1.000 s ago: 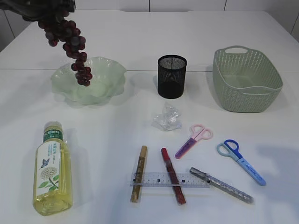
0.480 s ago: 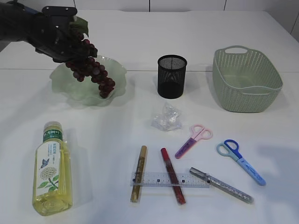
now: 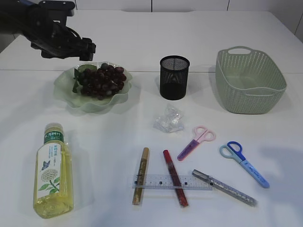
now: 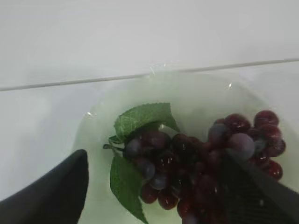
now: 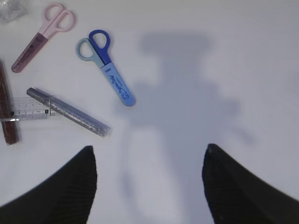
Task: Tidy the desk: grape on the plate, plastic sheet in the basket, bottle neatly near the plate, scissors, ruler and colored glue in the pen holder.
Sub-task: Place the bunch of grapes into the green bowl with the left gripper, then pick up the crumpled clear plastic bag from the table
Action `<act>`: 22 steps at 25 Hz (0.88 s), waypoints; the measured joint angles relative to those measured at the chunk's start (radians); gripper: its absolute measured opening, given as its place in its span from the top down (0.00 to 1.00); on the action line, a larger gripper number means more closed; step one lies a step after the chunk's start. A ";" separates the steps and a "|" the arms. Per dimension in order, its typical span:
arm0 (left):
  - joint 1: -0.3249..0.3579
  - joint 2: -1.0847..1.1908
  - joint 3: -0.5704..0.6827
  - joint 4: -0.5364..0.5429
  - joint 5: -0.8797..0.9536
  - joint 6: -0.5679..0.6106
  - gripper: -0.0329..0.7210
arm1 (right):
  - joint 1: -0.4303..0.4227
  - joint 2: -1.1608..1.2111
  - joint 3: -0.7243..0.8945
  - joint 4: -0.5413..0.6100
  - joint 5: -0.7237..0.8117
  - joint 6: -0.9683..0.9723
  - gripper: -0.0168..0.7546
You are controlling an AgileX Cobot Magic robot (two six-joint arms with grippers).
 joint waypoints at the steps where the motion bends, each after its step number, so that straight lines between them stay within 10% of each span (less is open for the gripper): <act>1: 0.000 -0.014 0.000 0.000 0.009 0.000 0.13 | 0.000 0.000 0.000 0.000 0.000 0.000 0.27; 22: 0.000 -0.357 0.060 -0.177 0.750 0.278 0.31 | 0.000 0.001 -0.002 0.115 -0.061 -0.026 0.27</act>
